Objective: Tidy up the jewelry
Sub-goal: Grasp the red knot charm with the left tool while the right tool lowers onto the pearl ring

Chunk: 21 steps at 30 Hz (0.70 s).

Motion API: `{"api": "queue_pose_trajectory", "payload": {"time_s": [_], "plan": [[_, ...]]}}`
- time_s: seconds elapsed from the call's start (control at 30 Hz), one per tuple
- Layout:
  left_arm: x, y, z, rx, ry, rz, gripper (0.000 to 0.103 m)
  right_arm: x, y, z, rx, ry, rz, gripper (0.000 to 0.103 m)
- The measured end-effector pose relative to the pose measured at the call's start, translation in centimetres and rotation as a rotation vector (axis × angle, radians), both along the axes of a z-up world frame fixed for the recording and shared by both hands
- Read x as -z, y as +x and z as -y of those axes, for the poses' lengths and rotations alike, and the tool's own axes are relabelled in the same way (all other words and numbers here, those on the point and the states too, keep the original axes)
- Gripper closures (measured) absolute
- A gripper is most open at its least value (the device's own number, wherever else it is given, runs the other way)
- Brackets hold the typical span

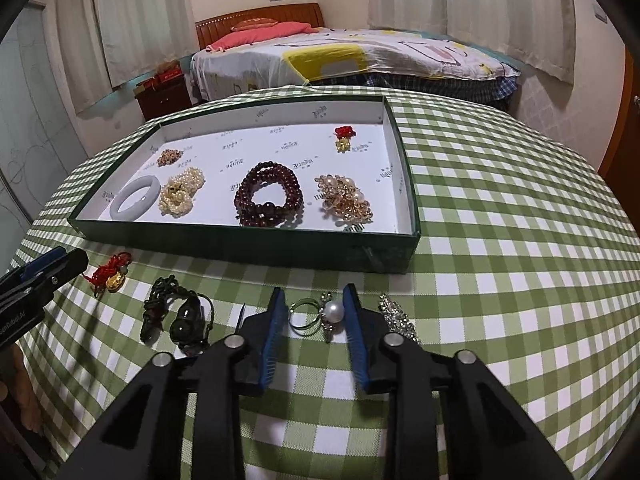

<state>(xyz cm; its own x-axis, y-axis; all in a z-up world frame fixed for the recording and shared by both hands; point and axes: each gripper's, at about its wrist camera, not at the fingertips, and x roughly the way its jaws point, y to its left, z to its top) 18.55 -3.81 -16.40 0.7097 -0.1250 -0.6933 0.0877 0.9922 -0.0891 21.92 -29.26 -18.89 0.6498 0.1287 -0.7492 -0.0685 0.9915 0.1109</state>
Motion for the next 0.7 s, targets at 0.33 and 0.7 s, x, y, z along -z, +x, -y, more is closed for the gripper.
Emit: {"api": "queue_pose_trajectory", "payload": {"time_s": [0.33,0.7], "plan": [[0.4,0.3,0.9,0.022,0.003,-0.022,0.042,-0.2,-0.6,-0.2,-0.013,0.009,0.008,0.074],[1.6,2.2,2.5,0.056,-0.017,-0.111,0.042,-0.1,-1.0,0.0,-0.020,0.029,0.007,0.074]]}}
